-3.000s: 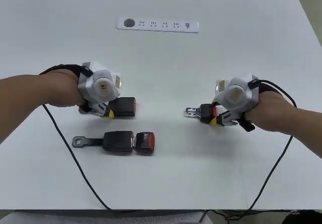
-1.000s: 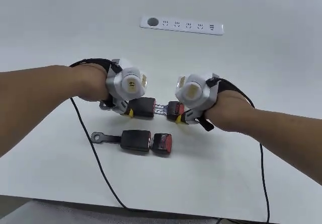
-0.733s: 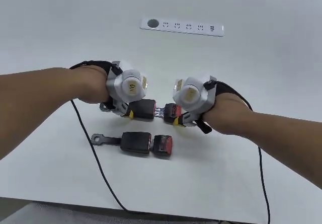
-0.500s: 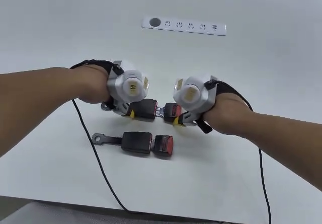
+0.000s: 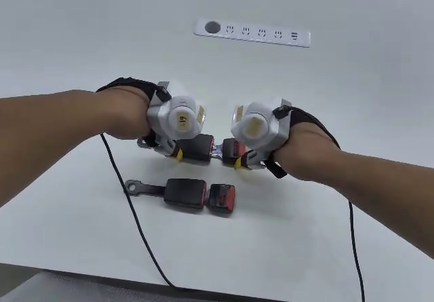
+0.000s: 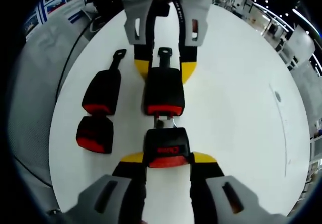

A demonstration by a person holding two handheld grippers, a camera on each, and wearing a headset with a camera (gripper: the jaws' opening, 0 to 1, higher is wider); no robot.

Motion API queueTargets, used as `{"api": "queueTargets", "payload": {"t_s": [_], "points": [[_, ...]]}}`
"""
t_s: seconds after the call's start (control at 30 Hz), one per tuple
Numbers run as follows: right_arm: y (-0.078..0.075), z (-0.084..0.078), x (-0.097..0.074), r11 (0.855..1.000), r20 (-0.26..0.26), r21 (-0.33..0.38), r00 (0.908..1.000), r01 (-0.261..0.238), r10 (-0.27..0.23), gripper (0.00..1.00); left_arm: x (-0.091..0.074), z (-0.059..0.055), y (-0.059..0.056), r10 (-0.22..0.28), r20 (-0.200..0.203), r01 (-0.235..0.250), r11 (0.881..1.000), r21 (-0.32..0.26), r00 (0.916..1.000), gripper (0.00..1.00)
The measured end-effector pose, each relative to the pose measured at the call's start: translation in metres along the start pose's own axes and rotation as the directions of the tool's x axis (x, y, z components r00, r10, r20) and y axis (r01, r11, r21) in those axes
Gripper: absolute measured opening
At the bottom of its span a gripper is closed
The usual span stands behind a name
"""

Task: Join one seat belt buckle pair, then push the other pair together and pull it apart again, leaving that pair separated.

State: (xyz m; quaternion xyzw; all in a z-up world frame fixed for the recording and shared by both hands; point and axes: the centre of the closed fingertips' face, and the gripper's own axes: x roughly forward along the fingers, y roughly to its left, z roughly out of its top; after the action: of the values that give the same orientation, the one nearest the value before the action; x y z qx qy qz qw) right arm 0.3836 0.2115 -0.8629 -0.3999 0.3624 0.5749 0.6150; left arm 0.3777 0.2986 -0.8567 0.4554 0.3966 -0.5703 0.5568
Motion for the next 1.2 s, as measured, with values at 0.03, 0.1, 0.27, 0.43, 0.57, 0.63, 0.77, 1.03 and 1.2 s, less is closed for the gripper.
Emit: {"api": "queueTargets", "payload": {"t_s": [0.03, 0.1, 0.27, 0.43, 0.57, 0.63, 0.77, 1.03, 1.2], "points": [[0.0, 0.001, 0.0, 1.0, 0.0, 0.009, 1.0, 0.001, -0.001, 0.32, 0.0, 0.0, 0.0, 0.0, -0.001, 0.0, 1.0, -0.005, 1.0, 0.3], [0.0, 0.004, 0.001, 1.0, 0.006, 0.013, 1.0, 0.003, -0.003, 0.32, 0.0, 0.0, 0.0, 0.003, -0.001, -0.003, 1.0, -0.014, 1.0, 0.3], [0.001, 0.01, 0.005, 1.0, 0.0, 0.029, 0.9999, 0.011, -0.011, 0.31, -0.001, 0.0, 0.0, 0.011, 0.007, -0.01, 0.999, -0.034, 0.9999, 0.3], [0.001, 0.01, 0.005, 0.999, -0.006, 0.037, 0.9999, 0.012, -0.012, 0.31, 0.0, 0.0, 0.0, 0.009, -0.009, -0.009, 0.999, -0.04, 0.9999, 0.3], [0.001, 0.009, 0.004, 0.999, 0.004, 0.046, 0.9998, 0.018, -0.018, 0.32, 0.0, -0.001, 0.0, 0.004, -0.011, -0.004, 0.999, -0.047, 0.9999, 0.31], [0.001, 0.009, 0.004, 0.999, 0.01, 0.048, 0.9997, 0.021, -0.021, 0.32, -0.001, -0.001, 0.001, 0.001, 0.002, -0.001, 0.999, -0.048, 1.0, 0.31], [0.001, 0.009, 0.004, 0.998, 0.032, 0.052, 0.9992, 0.023, -0.025, 0.32, 0.0, -0.002, 0.001, -0.003, 0.022, 0.004, 0.999, -0.051, 0.9998, 0.31], [0.004, -0.002, -0.001, 0.996, 0.055, 0.081, 0.9982, 0.022, -0.026, 0.33, 0.0, -0.003, 0.002, 0.008, 0.035, -0.006, 0.998, -0.065, 0.9994, 0.31], [0.006, -0.008, -0.004, 0.995, 0.079, 0.088, 0.9958, 0.039, -0.046, 0.34, 0.0, -0.002, 0.001, 0.003, 0.037, -0.001, 0.999, -0.047, 0.9993, 0.31]]}}
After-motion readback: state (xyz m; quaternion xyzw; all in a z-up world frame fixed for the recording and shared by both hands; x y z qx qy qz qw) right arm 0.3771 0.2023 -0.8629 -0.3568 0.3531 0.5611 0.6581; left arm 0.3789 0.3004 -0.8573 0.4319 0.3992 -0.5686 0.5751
